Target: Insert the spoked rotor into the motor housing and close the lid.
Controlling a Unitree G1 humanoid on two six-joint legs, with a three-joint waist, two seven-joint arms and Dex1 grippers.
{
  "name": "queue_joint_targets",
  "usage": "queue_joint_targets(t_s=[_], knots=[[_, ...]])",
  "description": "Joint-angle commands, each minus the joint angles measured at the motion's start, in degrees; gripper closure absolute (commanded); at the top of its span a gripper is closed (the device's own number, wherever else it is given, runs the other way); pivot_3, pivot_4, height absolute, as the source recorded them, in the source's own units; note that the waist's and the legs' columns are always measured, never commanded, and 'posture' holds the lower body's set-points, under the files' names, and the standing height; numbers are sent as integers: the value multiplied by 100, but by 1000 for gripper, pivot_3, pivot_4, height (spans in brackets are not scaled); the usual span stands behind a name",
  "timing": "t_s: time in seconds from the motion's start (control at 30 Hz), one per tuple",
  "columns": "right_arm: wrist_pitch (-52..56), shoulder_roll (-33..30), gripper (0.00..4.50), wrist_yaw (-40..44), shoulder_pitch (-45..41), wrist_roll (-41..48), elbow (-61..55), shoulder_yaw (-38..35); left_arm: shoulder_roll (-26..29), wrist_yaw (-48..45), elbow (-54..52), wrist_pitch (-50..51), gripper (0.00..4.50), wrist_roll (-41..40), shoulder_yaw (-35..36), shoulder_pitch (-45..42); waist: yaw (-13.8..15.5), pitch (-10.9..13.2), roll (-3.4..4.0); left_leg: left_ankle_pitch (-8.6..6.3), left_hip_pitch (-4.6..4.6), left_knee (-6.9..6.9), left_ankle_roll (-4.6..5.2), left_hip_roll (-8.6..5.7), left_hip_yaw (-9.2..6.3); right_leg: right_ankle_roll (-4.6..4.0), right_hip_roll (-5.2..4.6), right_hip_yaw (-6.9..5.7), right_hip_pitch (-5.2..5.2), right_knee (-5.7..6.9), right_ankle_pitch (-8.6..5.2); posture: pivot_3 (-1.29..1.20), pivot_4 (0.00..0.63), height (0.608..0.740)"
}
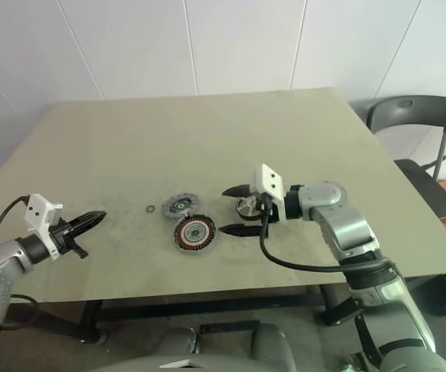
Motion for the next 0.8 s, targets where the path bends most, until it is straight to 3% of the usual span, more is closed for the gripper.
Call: queue_joint_targets(t_s=[0.03, 0.13, 0.53, 0.8], knots=[[-105, 39, 0, 12, -105, 36, -53, -83, -80, 169, -178, 46, 4437, 111, -212, -343, -1, -1, -1, 0, 0, 2, 0, 0, 0, 1, 0, 0, 1, 1, 1, 0, 0, 740], [-104, 31, 0, 5, -119, 25, -60, -83, -221, 263, -36, 146, 3881, 208, -461, -646, -14, -1, -1, 0, 1, 2, 0, 0, 0, 2, 0, 0, 1, 1, 1, 0, 0, 740], [-74, -8, 0, -91, -98, 7, -139, -123, -476, 484, 700, -189, 27, 690, -765, -1115, -11, -1, -2, 1, 3, 2, 1, 0, 1, 18, 1, 1, 1, 4, 11, 0, 0, 740], [-67, 40, 0, -170, -121, 11, -156, -92, -656, 595, 1416, -716, 27, 1106, -982, -1392, -5, -2, -3, 1, 5, 4, 1, -1, 0, 20, 1, 1, 3, 6, 12, 0, 0, 740]])
